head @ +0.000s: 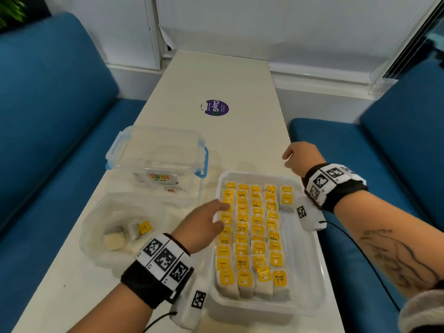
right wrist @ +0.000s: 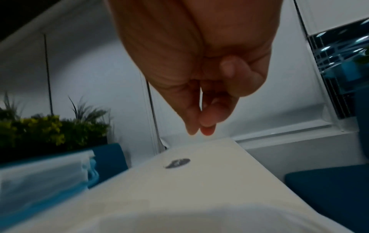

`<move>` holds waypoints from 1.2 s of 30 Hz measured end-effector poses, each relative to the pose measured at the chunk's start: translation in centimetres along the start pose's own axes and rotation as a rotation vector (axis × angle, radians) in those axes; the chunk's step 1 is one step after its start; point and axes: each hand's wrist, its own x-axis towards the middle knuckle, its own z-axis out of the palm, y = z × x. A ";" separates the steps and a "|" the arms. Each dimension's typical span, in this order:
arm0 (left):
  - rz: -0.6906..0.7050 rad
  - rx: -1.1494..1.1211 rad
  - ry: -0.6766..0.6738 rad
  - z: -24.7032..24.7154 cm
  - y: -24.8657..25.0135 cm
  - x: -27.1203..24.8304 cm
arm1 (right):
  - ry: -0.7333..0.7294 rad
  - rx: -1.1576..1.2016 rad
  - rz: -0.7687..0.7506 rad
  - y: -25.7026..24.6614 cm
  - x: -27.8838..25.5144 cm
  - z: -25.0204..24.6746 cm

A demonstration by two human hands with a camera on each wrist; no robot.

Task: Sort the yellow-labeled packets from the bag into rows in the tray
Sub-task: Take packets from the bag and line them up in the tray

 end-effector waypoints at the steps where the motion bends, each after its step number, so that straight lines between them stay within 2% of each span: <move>1: 0.013 -0.059 0.065 -1.1 0.0 -0.6 | 0.020 0.075 -0.017 -0.9 -0.3 -0.4; 4: -0.004 -0.123 0.304 -5.1 -1.0 -2.5 | -0.006 0.285 -0.108 -5.3 -2.1 -0.7; 6: -0.060 -0.008 0.449 -7.7 -2.8 -3.9 | -0.115 0.353 -0.220 -9.4 -4.2 -0.1; 8: -0.176 0.204 0.535 -9.8 -5.2 -5.5 | -0.296 0.397 -0.351 -13.9 -6.7 1.2; 11: -0.410 0.415 0.498 -11.3 -8.8 -7.2 | -0.559 0.406 -0.545 -20.1 -9.9 4.6; 13: -0.499 0.430 0.421 -11.2 -10.9 -7.8 | -0.626 0.314 -0.639 -23.6 -11.5 7.4; 15: -0.514 0.382 0.343 -10.7 -12.7 -8.1 | -0.608 0.137 -0.717 -26.2 -12.7 10.3; 17: -0.496 0.308 0.296 -10.3 -13.7 -8.5 | -0.574 -0.047 -0.723 -27.5 -13.4 13.0; 22: -0.374 0.267 0.409 -10.3 -14.6 -9.6 | -0.521 -0.230 -0.549 -27.0 -13.4 16.6; 25: -0.324 0.236 0.407 -10.1 -14.5 -10.0 | -0.536 -0.278 -0.500 -27.3 -13.5 18.0; 27: -0.288 0.196 0.375 -10.2 -14.4 -10.3 | -0.543 -0.258 -0.553 -28.1 -13.9 18.8; 29: -0.251 0.175 0.342 -10.4 -14.3 -10.5 | -0.506 -0.271 -0.676 -28.7 -14.5 19.4; 33: -0.232 0.203 0.265 -10.4 -14.2 -10.8 | -0.421 -0.414 -0.863 -28.9 -15.7 19.9; 36: -0.242 0.213 0.303 -10.6 -14.2 -11.0 | -0.423 -0.450 -0.925 -28.6 -15.9 19.9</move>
